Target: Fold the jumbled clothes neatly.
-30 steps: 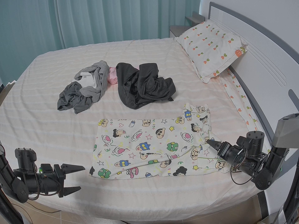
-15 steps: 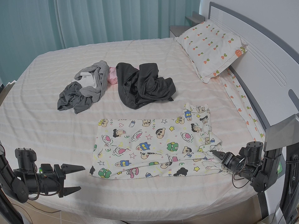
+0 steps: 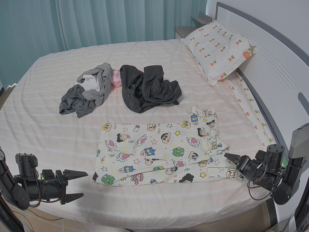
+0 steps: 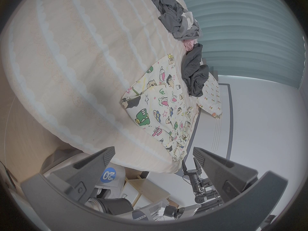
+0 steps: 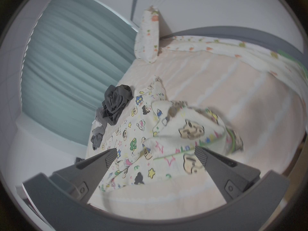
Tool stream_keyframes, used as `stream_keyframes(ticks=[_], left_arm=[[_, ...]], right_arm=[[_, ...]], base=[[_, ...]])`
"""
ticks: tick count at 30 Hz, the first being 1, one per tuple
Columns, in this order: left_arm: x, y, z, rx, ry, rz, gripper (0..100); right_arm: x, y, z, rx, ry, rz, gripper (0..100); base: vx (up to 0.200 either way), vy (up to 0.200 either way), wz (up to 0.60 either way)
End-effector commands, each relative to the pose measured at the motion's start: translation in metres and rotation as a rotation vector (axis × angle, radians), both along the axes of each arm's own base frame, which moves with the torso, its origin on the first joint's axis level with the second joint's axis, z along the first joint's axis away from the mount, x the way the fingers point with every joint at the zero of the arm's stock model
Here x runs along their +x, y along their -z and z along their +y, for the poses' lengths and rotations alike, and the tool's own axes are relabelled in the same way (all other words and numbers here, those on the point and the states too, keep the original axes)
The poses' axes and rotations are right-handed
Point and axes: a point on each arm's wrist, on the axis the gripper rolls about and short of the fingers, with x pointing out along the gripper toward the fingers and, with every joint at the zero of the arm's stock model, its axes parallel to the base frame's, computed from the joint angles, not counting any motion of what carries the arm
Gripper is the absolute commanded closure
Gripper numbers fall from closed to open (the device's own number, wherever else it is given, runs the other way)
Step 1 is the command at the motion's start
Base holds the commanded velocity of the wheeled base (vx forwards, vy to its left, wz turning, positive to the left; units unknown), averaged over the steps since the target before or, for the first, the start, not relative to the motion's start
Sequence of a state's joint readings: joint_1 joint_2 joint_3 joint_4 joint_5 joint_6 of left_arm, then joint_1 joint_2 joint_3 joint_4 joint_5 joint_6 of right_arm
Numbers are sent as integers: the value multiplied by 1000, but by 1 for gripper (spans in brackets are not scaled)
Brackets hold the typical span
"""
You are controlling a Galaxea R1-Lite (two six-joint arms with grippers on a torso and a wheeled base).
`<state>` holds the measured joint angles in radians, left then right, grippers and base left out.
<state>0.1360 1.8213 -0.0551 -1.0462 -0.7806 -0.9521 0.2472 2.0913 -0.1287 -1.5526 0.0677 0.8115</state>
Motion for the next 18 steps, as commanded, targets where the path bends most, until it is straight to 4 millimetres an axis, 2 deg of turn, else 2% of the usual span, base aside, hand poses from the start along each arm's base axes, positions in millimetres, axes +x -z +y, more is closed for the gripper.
stream_keyframes(ticks=[1,5,7,12,15,18], left_arm=[[0,0,0,-1,-1,1,0],[0,0,0,-1,1,1,0],[0,0,0,-1,1,1,0],[0,0,0,1,2,-1,0],[0,0,0,1,2,-1,0],[0,0,0,1,2,-1,0]], right_arm=[[-29,-5,4,126,37,83,0],[-32,2,4,159,66,136,0],[-29,19,4,134,98,203,0],[-23,35,11,118,110,249,0],[-7,43,17,137,172,226,0],[-2,43,18,154,183,209,0]], base=[[0,0,0],[0,0,0],[0,0,0],[0,0,0],[0,0,0],[0,0,0]])
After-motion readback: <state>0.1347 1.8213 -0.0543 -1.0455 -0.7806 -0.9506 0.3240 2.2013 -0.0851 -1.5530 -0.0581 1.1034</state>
